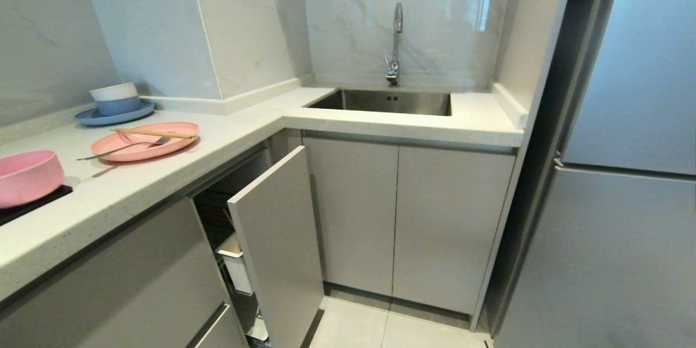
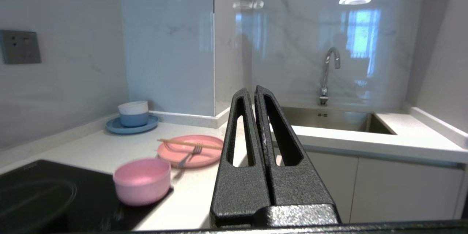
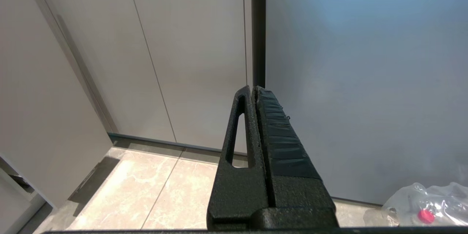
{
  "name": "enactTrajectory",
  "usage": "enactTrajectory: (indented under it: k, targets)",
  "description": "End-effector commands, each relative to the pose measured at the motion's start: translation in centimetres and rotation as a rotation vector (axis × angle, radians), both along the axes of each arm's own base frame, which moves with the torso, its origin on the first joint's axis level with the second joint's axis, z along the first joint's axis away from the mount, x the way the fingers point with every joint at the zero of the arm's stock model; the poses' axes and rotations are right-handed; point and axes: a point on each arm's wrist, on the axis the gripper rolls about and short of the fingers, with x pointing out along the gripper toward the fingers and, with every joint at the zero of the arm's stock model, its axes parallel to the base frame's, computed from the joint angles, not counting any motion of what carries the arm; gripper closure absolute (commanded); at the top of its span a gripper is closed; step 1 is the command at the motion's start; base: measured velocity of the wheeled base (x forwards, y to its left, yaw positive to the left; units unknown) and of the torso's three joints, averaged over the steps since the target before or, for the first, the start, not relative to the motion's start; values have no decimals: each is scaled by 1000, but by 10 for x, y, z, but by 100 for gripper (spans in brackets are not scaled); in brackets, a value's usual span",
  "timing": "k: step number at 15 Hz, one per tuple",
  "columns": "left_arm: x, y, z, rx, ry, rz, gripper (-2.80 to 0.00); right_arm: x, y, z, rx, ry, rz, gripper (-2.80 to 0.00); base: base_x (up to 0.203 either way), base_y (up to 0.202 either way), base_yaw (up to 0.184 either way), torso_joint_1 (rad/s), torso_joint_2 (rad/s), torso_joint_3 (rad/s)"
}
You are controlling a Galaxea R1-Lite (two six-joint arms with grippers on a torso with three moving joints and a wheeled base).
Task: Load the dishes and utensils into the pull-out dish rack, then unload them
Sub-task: Open the cupboard
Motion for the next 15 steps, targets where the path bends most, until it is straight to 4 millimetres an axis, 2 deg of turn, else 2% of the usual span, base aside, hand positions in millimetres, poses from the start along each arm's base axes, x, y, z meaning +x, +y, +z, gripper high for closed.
enactTrajectory:
  k: [1, 3, 6, 9, 10, 13, 15]
  targets:
    - [80, 0, 35, 0, 151, -1, 0, 0, 0, 0, 0, 2, 0, 0, 0, 0, 0, 0, 0, 0]
    - [134, -2, 50, 3, 239, -21, 0, 0, 0, -1, 0, 3, 0, 0, 0, 0, 0, 0, 0, 0]
    - [228, -13, 46, 16, 408, -63, 0, 0, 0, 0, 0, 2, 0, 0, 0, 0, 0, 0, 0, 0]
    - [317, -25, 21, 40, 622, -81, 0, 0, 0, 0, 0, 2, 0, 0, 0, 0, 0, 0, 0, 0]
    - [342, -28, 9, 49, 698, -91, 0, 0, 0, -1, 0, 3, 0, 0, 0, 0, 0, 0, 0, 0]
    - [402, -39, -37, 86, 900, -116, 0, 0, 0, 0, 0, 2, 0, 0, 0, 0, 0, 0, 0, 0]
    - [427, -42, -63, 108, 987, -130, 0, 0, 0, -1, 0, 3, 0, 0, 0, 0, 0, 0, 0, 0]
